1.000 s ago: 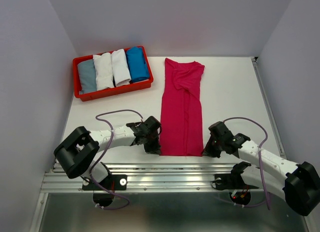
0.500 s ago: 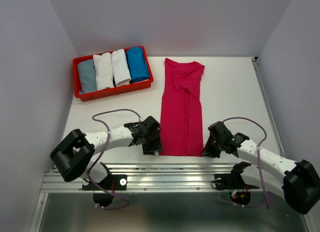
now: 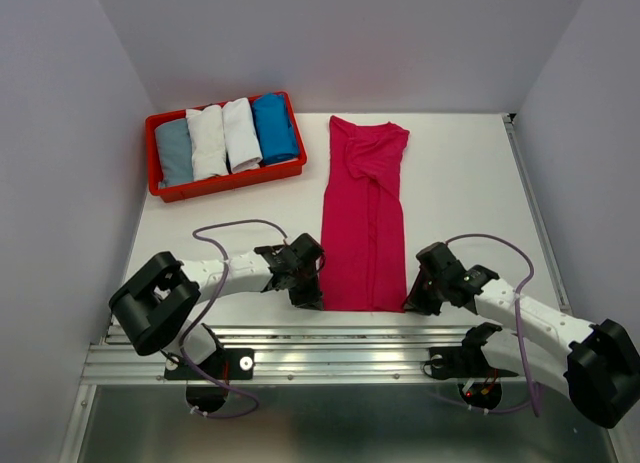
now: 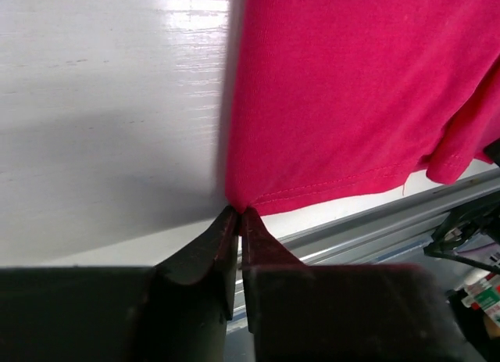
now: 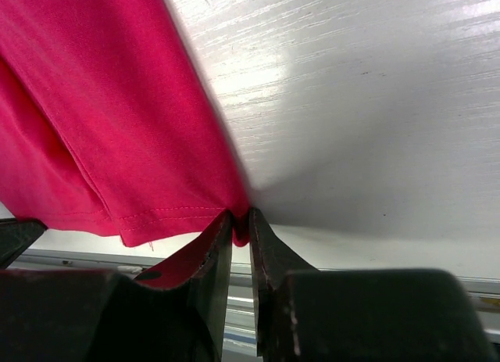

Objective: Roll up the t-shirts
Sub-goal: Roll the T-shirt to the center of the board.

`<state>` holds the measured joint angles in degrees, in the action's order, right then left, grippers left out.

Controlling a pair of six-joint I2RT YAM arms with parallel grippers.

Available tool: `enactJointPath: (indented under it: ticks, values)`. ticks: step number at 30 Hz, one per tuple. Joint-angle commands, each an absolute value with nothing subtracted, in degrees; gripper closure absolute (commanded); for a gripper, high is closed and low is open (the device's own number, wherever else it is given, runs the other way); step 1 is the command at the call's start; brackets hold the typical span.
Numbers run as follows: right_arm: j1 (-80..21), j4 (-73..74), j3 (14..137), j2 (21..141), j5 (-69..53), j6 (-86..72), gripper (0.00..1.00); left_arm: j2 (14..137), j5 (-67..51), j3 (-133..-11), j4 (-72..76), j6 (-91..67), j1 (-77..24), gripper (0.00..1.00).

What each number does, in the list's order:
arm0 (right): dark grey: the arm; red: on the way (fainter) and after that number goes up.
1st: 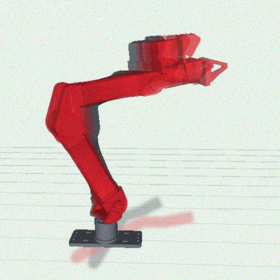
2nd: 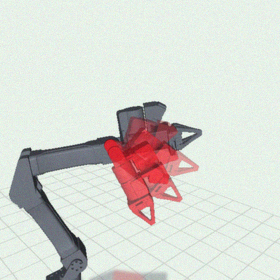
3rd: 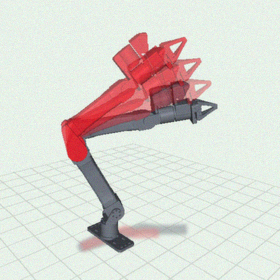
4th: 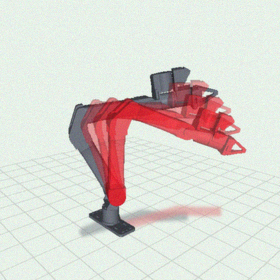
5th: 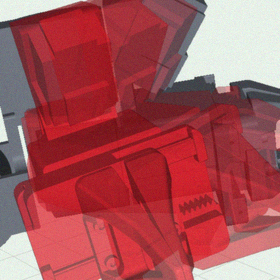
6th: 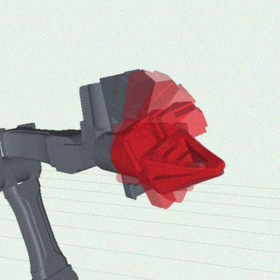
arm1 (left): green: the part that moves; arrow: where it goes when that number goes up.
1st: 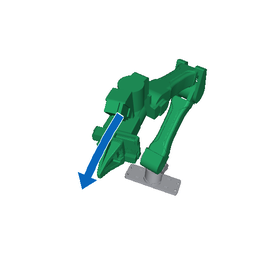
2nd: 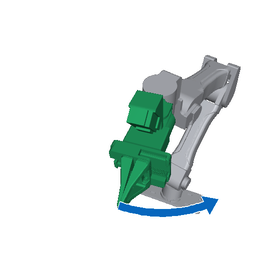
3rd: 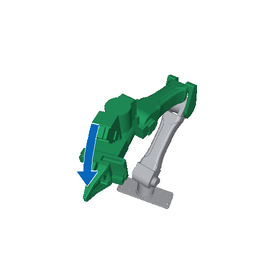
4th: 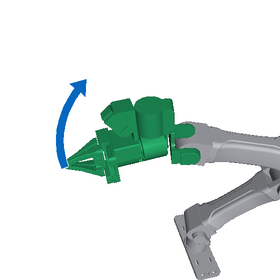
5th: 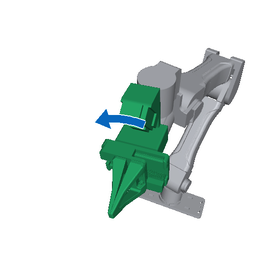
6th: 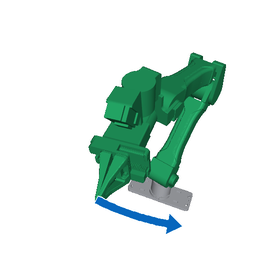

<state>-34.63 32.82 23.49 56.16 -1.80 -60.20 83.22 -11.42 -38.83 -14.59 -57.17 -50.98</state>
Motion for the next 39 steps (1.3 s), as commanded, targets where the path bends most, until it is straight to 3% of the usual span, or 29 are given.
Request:
enactJointPath:
  ticks: [1,2,8,27,39]
  values:
    - [-35.07,33.75,23.55,55.11,-1.05,-59.77,0.8,84.11,-12.22,-39.02,-13.62,-56.51,-51.68,0.92]
    - [-35.07,33.66,23.64,55.28,-1.05,-59.68,0.81,84.29,-12.22,-39.28,-13.71,-56.34,-51.68,1.0]
    - [-35.07,34.28,25.83,55.02,-0.26,-59.33,0.99,83.32,-10.38,-41.65,-16.6,-55.9,-51.68,1.0]
    - [-35.07,37.18,40.24,61.78,10.89,-55.28,0.99,82.09,-9.31,-50.18,-20.22,-52.91,-45.97,1.0]
    - [-35.07,35.86,46.05,69.08,16.08,-52.56,0.99,87.71,-11.51,-54.49,-16.96,-49.66,-42.28,1.0]
